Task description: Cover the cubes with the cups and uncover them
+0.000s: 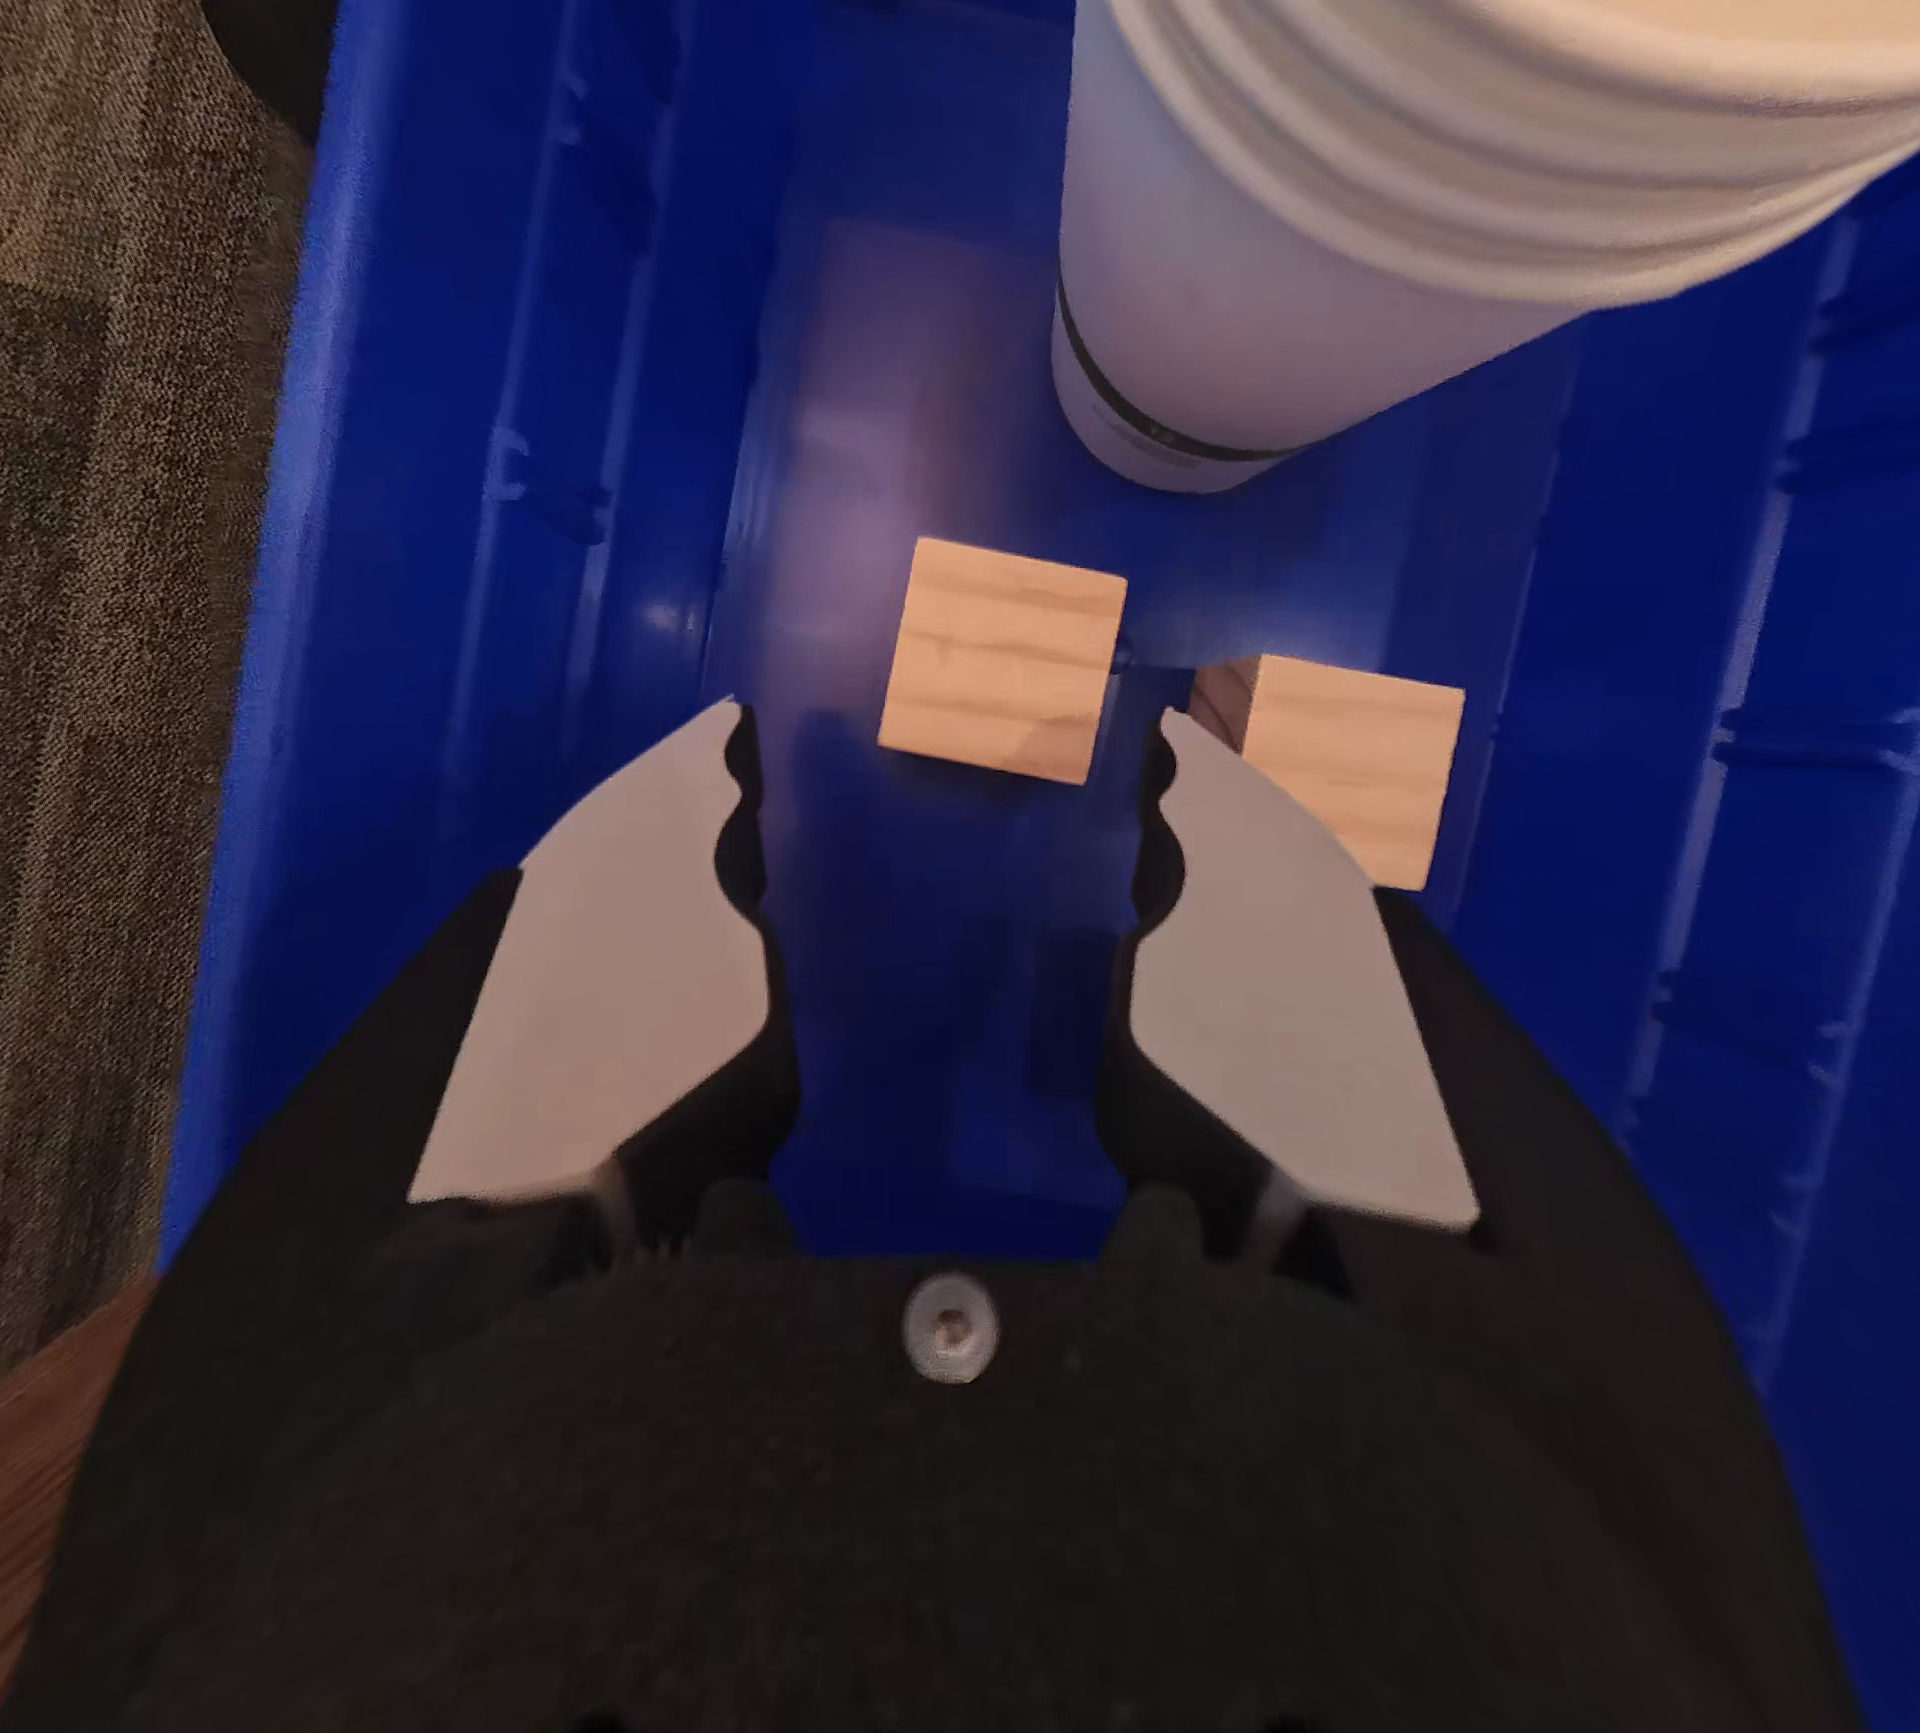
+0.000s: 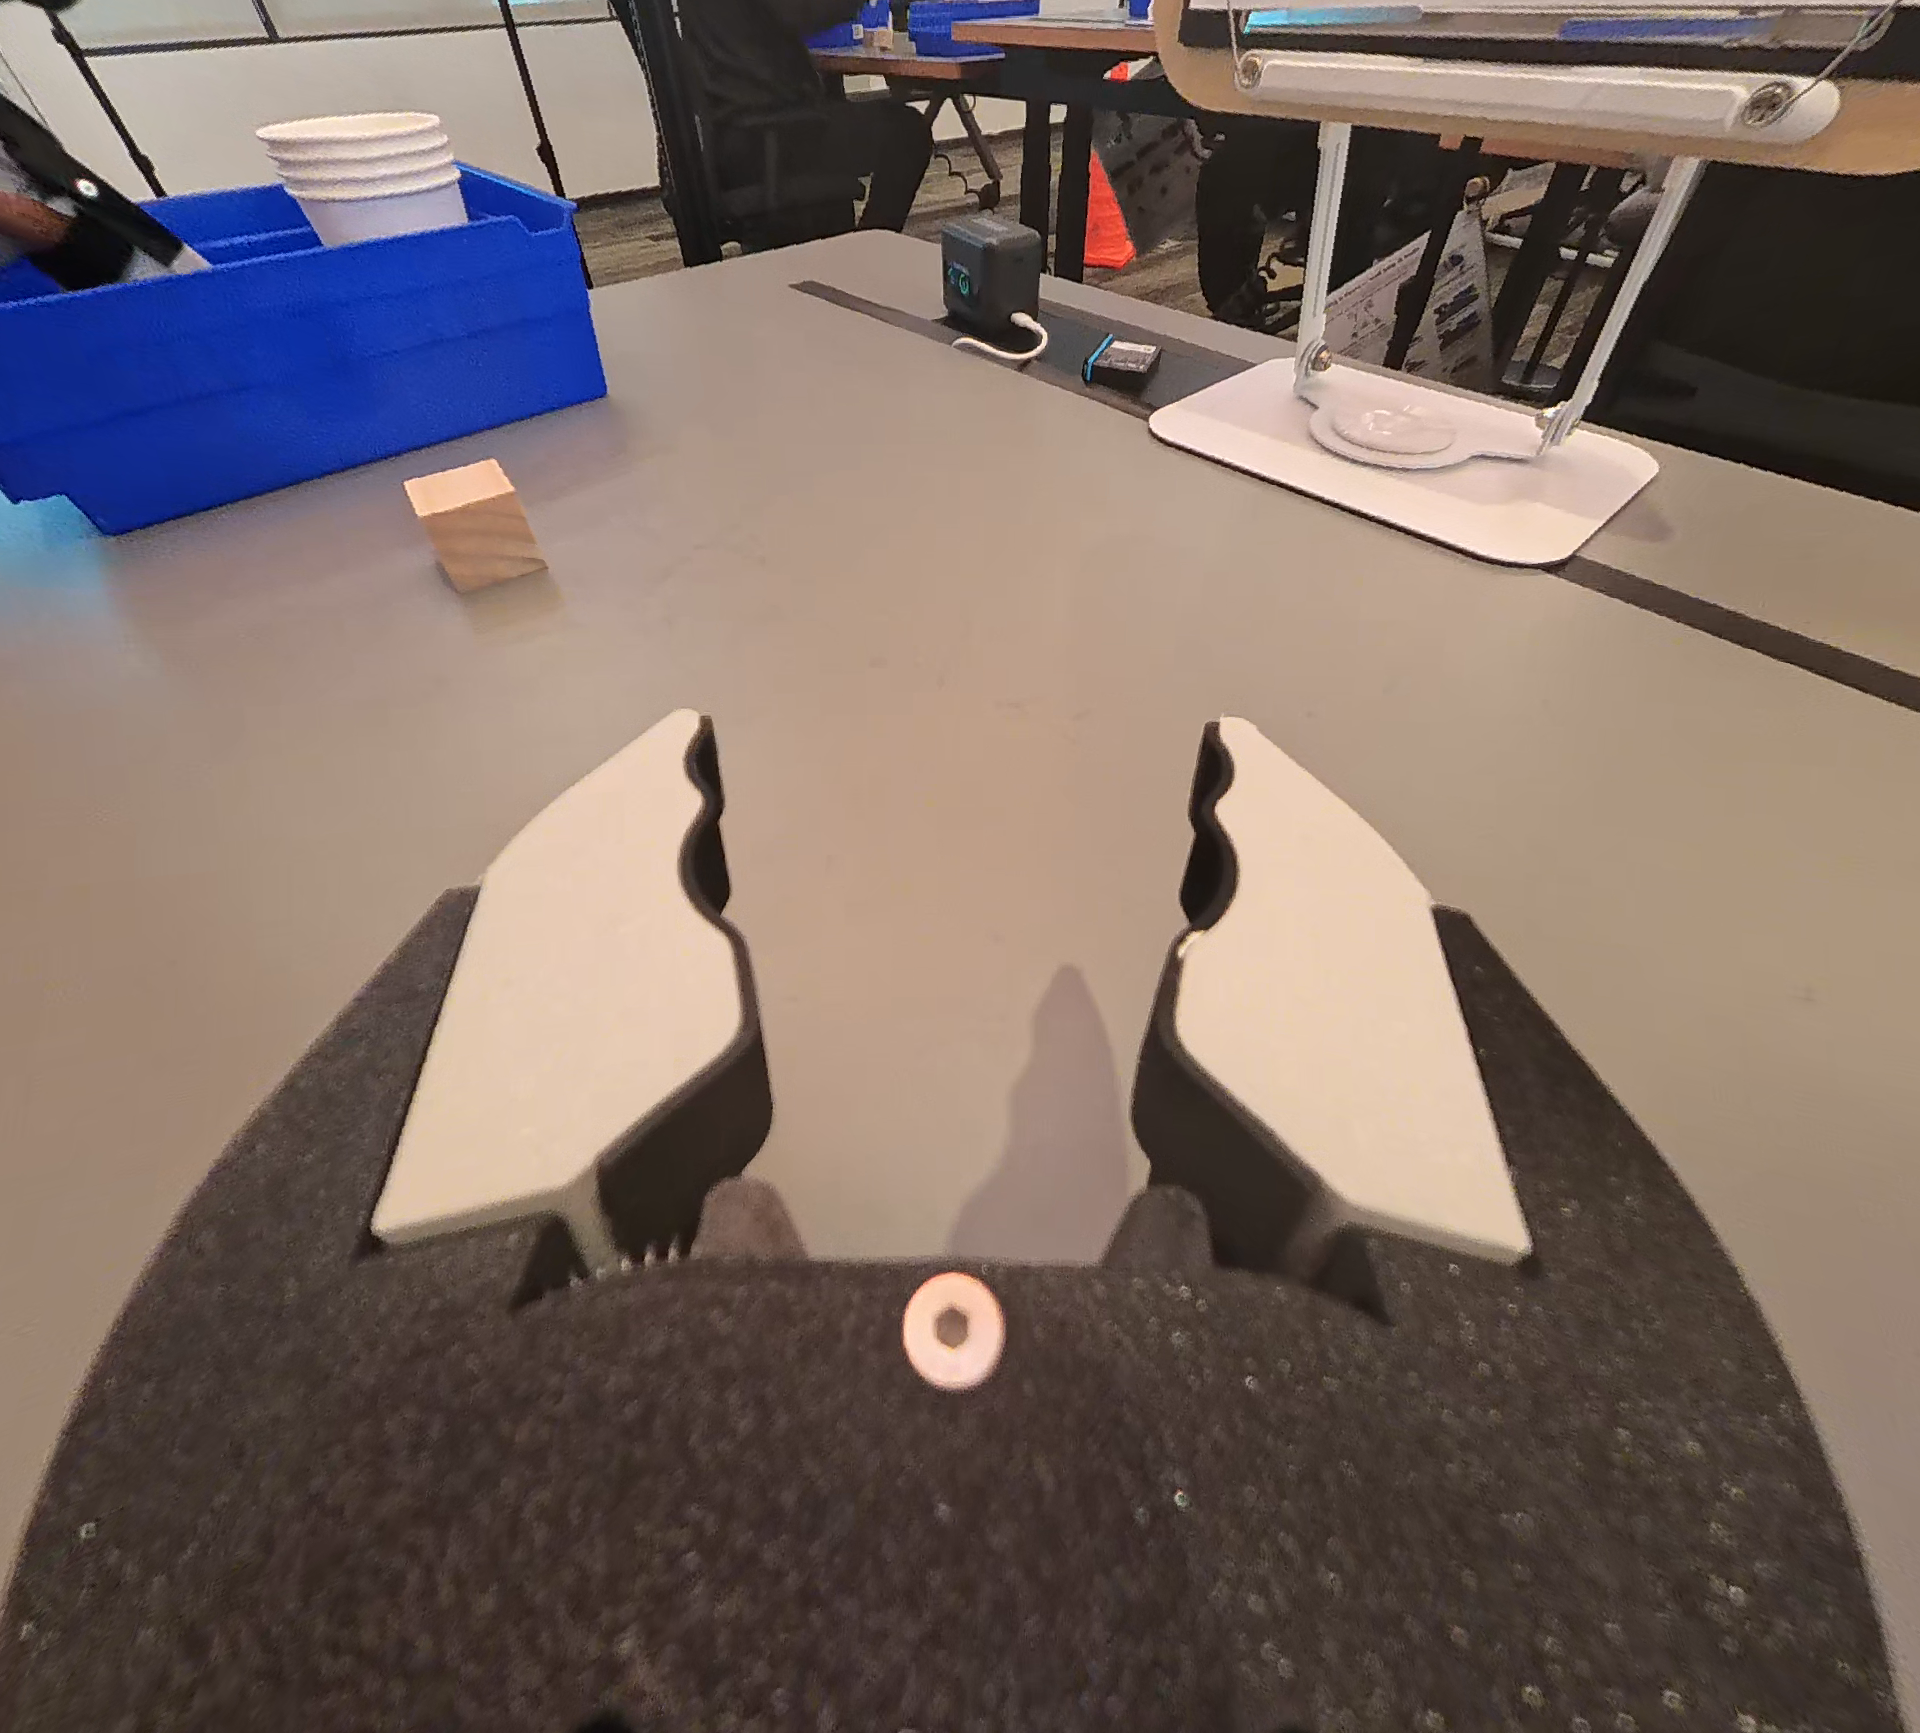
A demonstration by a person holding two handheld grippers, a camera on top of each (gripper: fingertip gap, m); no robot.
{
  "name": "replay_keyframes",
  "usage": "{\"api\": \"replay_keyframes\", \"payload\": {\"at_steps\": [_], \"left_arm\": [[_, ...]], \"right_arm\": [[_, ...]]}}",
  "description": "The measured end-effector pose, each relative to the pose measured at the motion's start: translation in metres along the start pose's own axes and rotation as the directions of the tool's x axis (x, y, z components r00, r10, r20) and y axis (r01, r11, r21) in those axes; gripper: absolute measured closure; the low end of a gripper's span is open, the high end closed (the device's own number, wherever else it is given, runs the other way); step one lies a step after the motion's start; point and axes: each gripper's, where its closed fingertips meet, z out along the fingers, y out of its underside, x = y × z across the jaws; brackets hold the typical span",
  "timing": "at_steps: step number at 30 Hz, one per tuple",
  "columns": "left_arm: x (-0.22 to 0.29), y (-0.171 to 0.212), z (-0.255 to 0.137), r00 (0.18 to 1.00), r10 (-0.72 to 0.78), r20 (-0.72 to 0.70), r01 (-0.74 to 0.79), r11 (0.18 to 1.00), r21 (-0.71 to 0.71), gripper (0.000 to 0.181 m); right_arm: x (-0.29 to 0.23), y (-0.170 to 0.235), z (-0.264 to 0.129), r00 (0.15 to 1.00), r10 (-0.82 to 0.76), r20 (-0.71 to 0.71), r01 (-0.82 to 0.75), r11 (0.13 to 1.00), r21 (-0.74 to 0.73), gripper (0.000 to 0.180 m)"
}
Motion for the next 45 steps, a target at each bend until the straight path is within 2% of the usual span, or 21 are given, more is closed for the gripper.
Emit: {"api": "replay_keyframes", "payload": {"at_steps": [6, 8, 11, 14, 18, 21, 24, 27, 30, 33, 38, 45], "left_arm": [[0.006, 0.007, 0.018, 0.999, 0.027, -0.027, -0.029, 0.996, -0.080, 0.119], [0.007, 0.009, 0.022, 0.998, 0.052, -0.042, -0.056, 0.994, -0.094, 0.135], [0.007, 0.003, 0.017, 0.994, 0.097, -0.048, -0.100, 0.992, -0.070, 0.135], [0.004, -0.008, -0.008, 0.984, 0.172, -0.038, -0.173, 0.984, -0.036, 0.135], [0.021, -0.041, -0.074, 0.943, 0.333, -0.022, -0.330, 0.940, 0.087, 0.135], [0.087, -0.059, -0.121, 0.838, 0.534, -0.116, -0.506, 0.838, 0.205, 0.136], [0.179, -0.053, -0.142, 0.613, 0.759, -0.218, -0.699, 0.650, 0.298, 0.136], [0.258, -0.028, -0.129, 0.323, 0.911, -0.257, -0.857, 0.397, 0.329, 0.136], [0.317, -0.004, -0.100, 0.142, 0.930, -0.338, -0.900, 0.264, 0.348, 0.136], [0.352, 0.013, -0.071, 0.002, 0.920, -0.392, -0.914, 0.160, 0.372, 0.136], [0.377, 0.035, -0.038, -0.144, 0.887, -0.439, -0.923, 0.039, 0.382, 0.136], [0.384, 0.045, -0.016, -0.160, 0.868, -0.470, -0.924, 0.036, 0.382, 0.136]], "right_arm": [[0.000, -0.001, -0.001, 1.000, 0.002, 0.000, -0.002, 1.000, 0.005, 0.094], [0.001, -0.002, -0.002, 1.000, 0.006, -0.001, -0.006, 1.000, 0.008, 0.094], [0.003, -0.003, -0.003, 1.000, 0.014, -0.008, -0.013, 1.000, 0.016, 0.095], [0.004, -0.003, -0.004, 1.000, 0.024, -0.007, -0.024, 0.999, 0.023, 0.095], [0.003, -0.002, -0.002, 1.000, 0.025, -0.002, -0.025, 1.000, 0.015, 0.095], [0.003, -0.001, -0.002, 1.000, 0.011, -0.005, -0.011, 1.000, 0.010, 0.095], [0.003, 0.000, -0.001, 1.000, 0.011, -0.004, -0.011, 1.000, 0.006, 0.095], [0.004, 0.001, -0.002, 1.000, 0.007, -0.008, -0.007, 1.000, 0.006, 0.095], [0.005, 0.003, -0.002, 1.000, 0.008, -0.007, -0.008, 1.000, 0.002, 0.095], [0.005, 0.003, -0.002, 1.000, 0.003, -0.007, -0.003, 1.000, 0.000, 0.095], [0.006, 0.003, -0.002, 1.000, 0.009, -0.007, -0.009, 1.000, -0.001, 0.095], [0.003, 0.004, 0.000, 1.000, 0.005, 0.003, -0.005, 1.000, -0.008, 0.095]]}}
